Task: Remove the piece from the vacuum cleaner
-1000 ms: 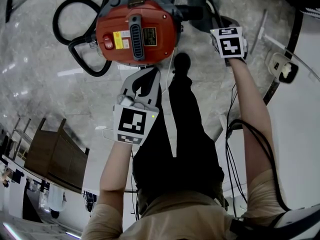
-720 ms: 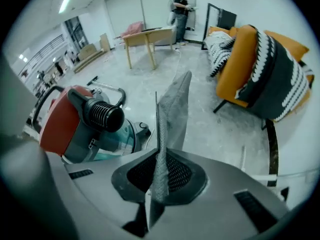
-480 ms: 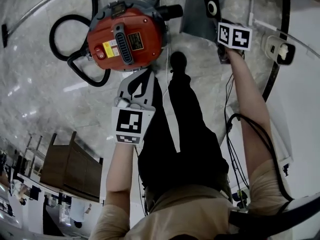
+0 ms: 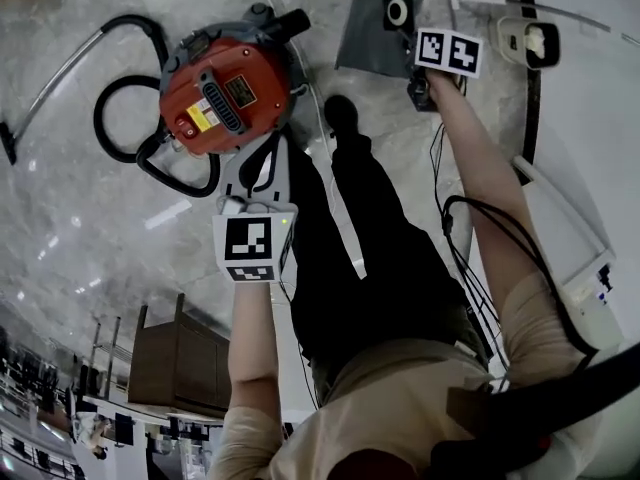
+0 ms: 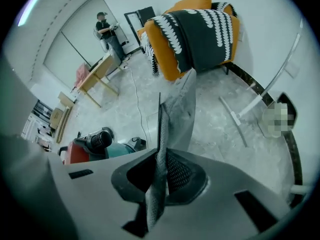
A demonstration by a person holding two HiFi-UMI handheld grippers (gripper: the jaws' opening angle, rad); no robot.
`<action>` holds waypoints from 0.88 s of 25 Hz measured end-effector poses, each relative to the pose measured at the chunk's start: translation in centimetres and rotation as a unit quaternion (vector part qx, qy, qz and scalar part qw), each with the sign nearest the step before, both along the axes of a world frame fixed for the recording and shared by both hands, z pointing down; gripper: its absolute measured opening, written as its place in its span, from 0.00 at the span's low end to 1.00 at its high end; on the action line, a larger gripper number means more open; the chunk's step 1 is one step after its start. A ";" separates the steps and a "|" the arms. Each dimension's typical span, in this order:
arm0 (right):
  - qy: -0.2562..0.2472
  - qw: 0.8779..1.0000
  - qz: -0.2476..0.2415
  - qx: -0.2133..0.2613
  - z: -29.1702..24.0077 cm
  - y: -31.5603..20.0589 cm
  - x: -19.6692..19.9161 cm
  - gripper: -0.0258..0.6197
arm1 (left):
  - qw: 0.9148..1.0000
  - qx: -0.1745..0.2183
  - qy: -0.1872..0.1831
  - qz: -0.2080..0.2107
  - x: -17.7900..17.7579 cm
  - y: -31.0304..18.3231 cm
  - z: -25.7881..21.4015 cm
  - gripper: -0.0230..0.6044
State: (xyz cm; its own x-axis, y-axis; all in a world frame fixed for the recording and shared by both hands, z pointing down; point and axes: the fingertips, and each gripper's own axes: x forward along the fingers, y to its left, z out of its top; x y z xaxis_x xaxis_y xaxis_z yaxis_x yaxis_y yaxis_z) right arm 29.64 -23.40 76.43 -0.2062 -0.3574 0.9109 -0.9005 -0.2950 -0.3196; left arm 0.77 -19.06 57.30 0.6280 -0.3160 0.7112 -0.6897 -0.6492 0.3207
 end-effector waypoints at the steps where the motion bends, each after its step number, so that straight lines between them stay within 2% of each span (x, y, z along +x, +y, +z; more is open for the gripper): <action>1: -0.006 1.000 0.010 0.000 -0.2 0.3 0.2 0.08 | 1.000 0.001 -0.001 0.002 0.1 0.2 -0.2 0.04; 11: -0.027 0.997 0.071 0.015 -4.0 4.3 2.0 0.08 | 0.999 -0.009 0.005 0.041 1.1 3.1 -2.1 0.04; 15: -0.025 0.996 0.084 0.014 -6.3 6.3 2.2 0.08 | 0.998 0.005 0.008 0.057 1.0 2.8 -4.3 0.04; 22: -0.018 0.995 0.102 0.003 -10.7 9.6 1.9 0.08 | 0.998 0.026 0.009 0.060 0.2 1.4 -8.6 0.04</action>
